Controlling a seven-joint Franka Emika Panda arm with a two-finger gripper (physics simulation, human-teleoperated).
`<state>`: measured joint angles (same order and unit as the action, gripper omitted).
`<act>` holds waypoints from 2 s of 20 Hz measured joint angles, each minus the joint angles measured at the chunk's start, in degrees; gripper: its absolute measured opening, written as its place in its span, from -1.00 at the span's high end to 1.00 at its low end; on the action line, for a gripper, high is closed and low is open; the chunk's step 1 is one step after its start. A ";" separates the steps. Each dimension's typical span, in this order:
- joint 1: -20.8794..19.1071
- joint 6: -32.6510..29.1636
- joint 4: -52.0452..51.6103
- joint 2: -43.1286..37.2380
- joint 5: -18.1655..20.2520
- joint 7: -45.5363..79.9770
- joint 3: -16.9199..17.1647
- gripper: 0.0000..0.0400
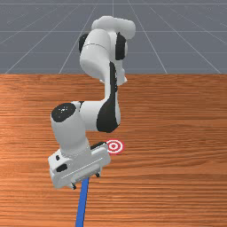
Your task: Pull the pivot to the target area
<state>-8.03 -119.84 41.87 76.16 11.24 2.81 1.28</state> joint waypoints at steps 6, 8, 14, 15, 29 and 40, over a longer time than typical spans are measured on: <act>-0.34 2.93 -9.41 5.29 -3.13 -2.60 0.38 -0.98; -1.13 4.61 -11.04 5.94 -1.97 -3.73 -1.06 -0.99; -0.19 2.27 -7.55 4.04 -3.31 -2.53 0.60 0.22; 0.09 1.02 -5.05 2.71 -3.62 -2.27 1.09 0.42; -4.09 -24.46 50.97 -26.74 3.11 -11.57 -3.10 0.52; -3.29 -30.68 70.72 -37.14 1.81 -13.09 -1.42 0.52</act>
<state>-11.31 -150.52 112.59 39.03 13.04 -10.28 -0.14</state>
